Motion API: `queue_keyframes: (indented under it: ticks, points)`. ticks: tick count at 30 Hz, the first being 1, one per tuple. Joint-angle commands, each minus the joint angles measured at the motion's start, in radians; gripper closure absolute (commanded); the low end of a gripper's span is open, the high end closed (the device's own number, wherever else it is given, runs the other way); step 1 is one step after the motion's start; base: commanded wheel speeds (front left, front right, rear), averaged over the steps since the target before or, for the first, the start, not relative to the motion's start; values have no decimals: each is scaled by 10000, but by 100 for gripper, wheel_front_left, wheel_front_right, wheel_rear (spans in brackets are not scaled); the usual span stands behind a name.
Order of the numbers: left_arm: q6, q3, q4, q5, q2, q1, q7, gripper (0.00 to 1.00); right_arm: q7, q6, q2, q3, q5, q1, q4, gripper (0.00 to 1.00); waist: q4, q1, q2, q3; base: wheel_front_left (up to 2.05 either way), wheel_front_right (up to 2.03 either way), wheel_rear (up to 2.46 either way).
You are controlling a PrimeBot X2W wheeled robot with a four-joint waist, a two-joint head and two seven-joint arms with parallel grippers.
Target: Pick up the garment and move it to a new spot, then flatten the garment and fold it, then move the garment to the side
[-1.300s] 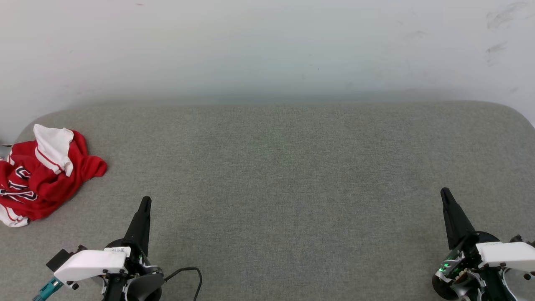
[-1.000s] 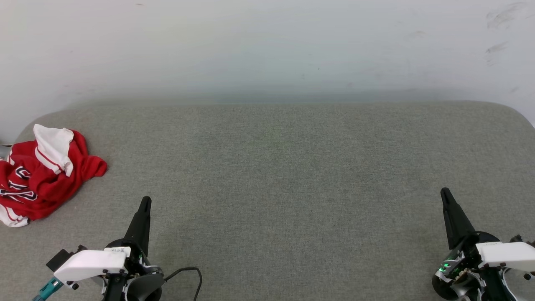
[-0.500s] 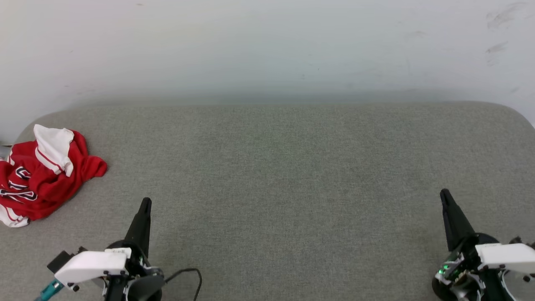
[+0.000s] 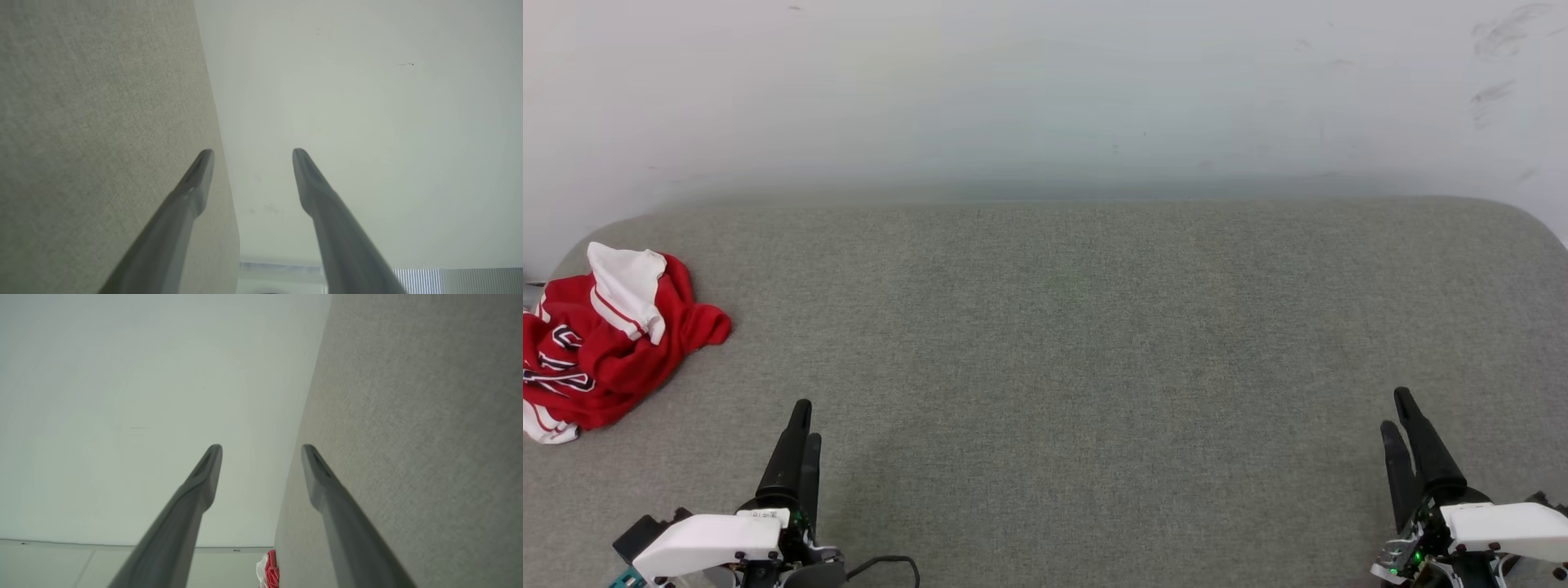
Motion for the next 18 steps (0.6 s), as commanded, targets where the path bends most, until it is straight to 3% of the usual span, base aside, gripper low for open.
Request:
queue_keyframes:
  ticks: [1,18]
  points:
    - [-20,64,-292,424,16,-124,-135,0,-134,0,-1,-32,-450,-108,-330,0,3,0,-1,5,0,0,0]
    - [827,-186,-1403,3714,21,-57,-825,0,-828,-1,3,74,-3875,5,-1474,0,37,0,-1,62,0,0,0]
